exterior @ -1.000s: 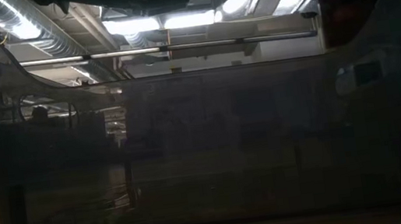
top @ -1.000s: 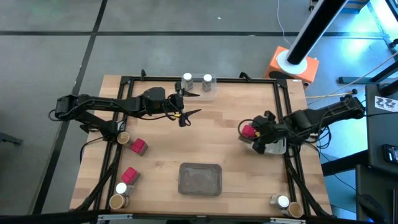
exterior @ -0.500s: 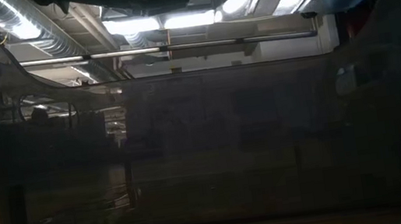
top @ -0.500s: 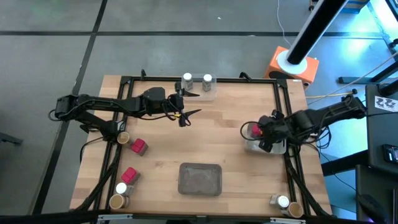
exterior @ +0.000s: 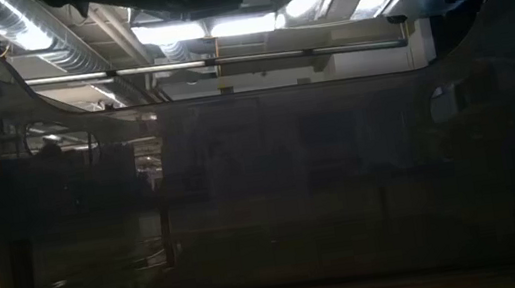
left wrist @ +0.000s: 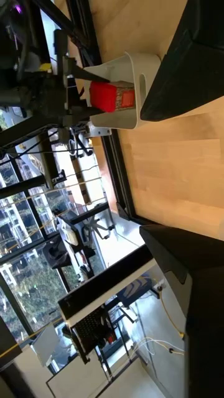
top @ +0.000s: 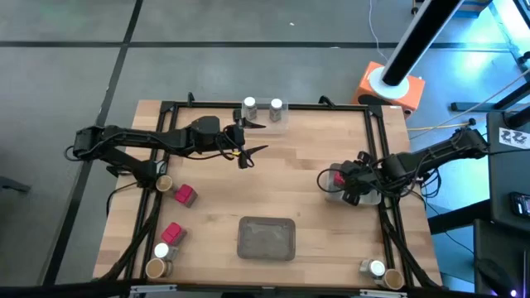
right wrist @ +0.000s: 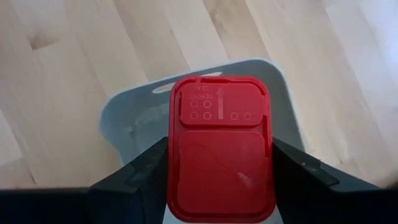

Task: Sort spices by type
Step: Put the red seasoning can into the gray bin

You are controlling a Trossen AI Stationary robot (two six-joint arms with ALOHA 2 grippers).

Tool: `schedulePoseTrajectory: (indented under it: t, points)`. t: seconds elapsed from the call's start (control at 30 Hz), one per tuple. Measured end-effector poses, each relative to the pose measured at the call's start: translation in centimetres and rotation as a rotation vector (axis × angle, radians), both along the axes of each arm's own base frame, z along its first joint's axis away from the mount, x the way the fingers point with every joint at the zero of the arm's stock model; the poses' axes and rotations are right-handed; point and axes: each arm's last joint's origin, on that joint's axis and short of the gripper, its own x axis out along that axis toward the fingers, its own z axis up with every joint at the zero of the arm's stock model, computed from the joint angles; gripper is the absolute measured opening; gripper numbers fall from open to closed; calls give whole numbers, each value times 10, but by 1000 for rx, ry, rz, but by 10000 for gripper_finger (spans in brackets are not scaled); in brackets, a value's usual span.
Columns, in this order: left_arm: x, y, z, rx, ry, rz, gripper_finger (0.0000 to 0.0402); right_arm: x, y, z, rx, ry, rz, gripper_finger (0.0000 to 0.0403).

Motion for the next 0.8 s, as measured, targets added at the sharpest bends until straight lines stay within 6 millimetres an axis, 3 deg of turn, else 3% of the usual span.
schedulePoseTrajectory:
  t: [0.3,0.8]
  points:
    - [0,0,0,0,1,0,276,0,-1,-23,-11,-32,-68,221]
    - [0,0,0,0,-2,0,276,3,-3,-27,85,-205,-534,221]
